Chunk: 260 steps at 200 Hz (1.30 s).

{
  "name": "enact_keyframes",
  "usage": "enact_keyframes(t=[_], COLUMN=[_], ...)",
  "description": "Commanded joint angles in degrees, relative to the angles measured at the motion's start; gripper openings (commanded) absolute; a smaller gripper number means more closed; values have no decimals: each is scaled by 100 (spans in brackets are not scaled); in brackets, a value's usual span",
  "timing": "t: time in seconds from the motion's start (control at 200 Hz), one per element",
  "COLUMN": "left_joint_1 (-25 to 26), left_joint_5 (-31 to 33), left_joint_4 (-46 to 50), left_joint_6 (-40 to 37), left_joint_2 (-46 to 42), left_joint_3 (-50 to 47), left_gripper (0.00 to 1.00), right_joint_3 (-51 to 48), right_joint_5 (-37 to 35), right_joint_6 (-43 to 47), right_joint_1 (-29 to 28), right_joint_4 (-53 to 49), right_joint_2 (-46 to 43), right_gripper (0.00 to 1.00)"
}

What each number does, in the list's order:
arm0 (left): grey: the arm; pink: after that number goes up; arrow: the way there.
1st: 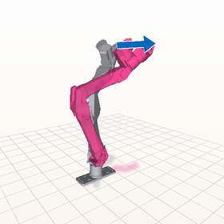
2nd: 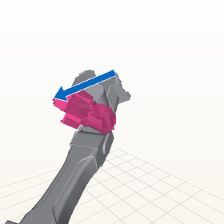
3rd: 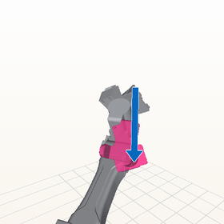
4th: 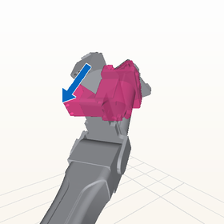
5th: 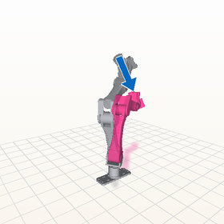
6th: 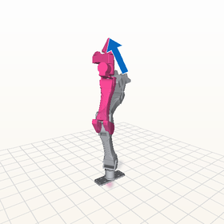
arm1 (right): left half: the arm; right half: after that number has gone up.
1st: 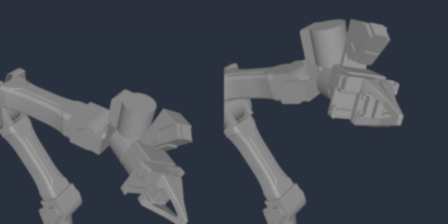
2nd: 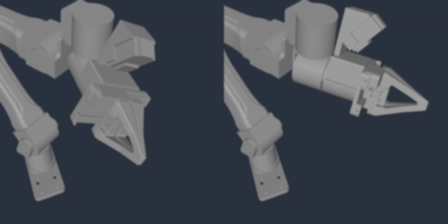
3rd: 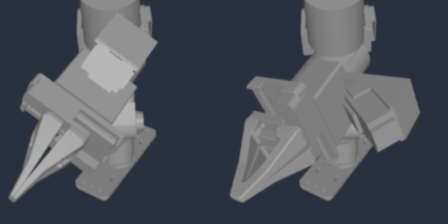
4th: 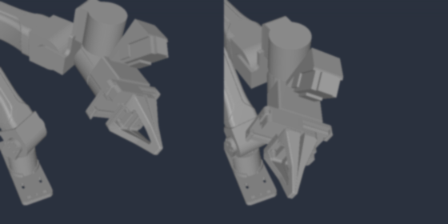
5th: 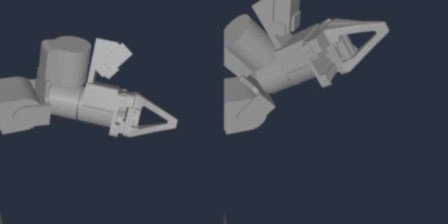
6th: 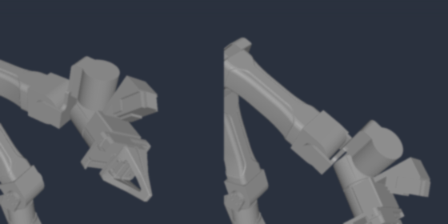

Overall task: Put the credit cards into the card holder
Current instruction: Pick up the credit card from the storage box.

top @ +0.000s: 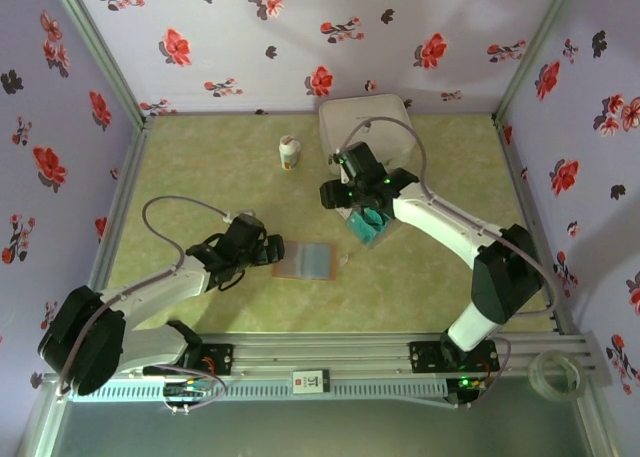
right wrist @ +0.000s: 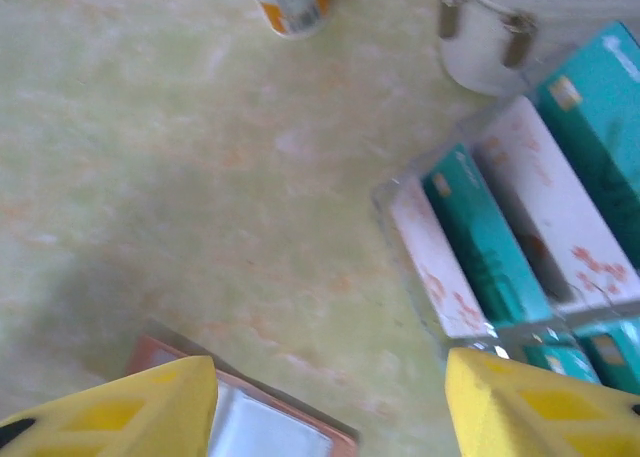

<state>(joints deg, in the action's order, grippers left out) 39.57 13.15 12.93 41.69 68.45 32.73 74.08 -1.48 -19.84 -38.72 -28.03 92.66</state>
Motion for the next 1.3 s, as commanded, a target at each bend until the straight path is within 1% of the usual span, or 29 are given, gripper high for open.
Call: enact_keyframes(t=[0.0,0.085,0.245,0.295,0.405,0.505,0.83,1.01,1.295], left_joint_1=[-26,-27,-28,-27,-28,-24,-28,-24,-21], left_joint_5=[229,298,487,552,610,603,376,310,278], left_joint_4=[198,175,155,199,319,383,475,430,420], left_joint_6=[-157,-218,-324,-317,-249,-173,-266,-206,-222], left_joint_2=[38,15,-69,-91,-101,-36,342,388,363], left_joint_3=[223,234,242,257,336,397,570,525,482], left_gripper=[100,100,100,100,100,100,100,100,100], right_joint_3=[-266,-433,-478,-440,-309,-228,-269,-298,-302], right_joint_5=[-731,-960,-979,-1005,-956,-915,-1026,-1192,-1111], right_joint_6=[271,318,444,488,589,620,619,621,641], right_joint_1=[-13,-13,-13,-13,-13,-13,-22,-22,-22], right_joint_4=[-623,-622,-737,-812,-916,-994,-950,-923,-915], right_joint_2=[-60,-168,-98,3,229,386,753,855,1046], right_gripper=[60,61,61,59,50,45,45,45,44])
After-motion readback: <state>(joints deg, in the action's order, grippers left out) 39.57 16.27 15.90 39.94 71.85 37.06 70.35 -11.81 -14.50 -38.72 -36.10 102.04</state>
